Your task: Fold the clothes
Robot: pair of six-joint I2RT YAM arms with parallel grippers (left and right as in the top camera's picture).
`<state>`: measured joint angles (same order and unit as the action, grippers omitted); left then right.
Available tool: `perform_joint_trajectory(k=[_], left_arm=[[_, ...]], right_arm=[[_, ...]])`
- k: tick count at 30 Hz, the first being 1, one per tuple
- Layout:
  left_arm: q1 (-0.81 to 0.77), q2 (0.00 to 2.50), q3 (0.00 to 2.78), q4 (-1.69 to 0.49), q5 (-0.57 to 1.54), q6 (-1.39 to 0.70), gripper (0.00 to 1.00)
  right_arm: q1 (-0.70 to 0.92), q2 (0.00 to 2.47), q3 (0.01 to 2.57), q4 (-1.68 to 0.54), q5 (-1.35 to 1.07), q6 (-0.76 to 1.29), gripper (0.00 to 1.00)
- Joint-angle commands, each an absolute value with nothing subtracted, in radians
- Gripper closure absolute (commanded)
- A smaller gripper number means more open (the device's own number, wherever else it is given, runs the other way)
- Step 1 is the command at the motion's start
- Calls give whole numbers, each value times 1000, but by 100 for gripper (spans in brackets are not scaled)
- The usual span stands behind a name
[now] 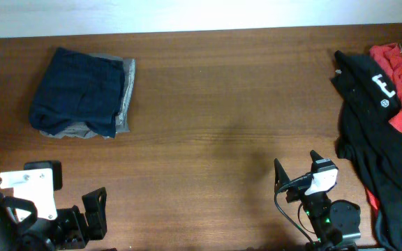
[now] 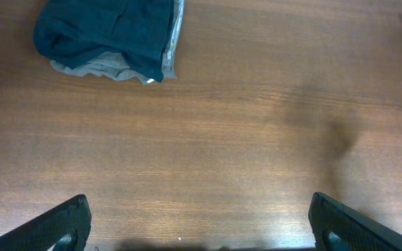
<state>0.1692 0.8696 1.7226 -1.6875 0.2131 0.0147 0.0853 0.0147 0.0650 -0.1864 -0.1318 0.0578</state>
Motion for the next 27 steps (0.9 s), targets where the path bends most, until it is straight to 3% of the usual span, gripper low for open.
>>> perform_joint_trajectory(k=[1, 5, 6, 10, 15, 27], left_arm=[[163, 869, 1721, -1687, 205, 9, 1], [114, 846, 1689, -1511, 161, 15, 1], [25, 814, 1605, -1338, 180, 15, 1], [-108, 706, 1328, -1013, 194, 15, 0], [-154, 518, 906, -680, 207, 15, 1], [-155, 94, 324, -444, 229, 15, 1]], right_arm=[[78, 6, 56, -184, -138, 70, 1], [78, 6, 56, -184, -138, 70, 1], [78, 6, 56, -184, -138, 70, 1], [78, 6, 56, -184, -138, 70, 1], [78, 6, 56, -184, -138, 70, 1], [78, 6, 56, -184, -138, 70, 1]])
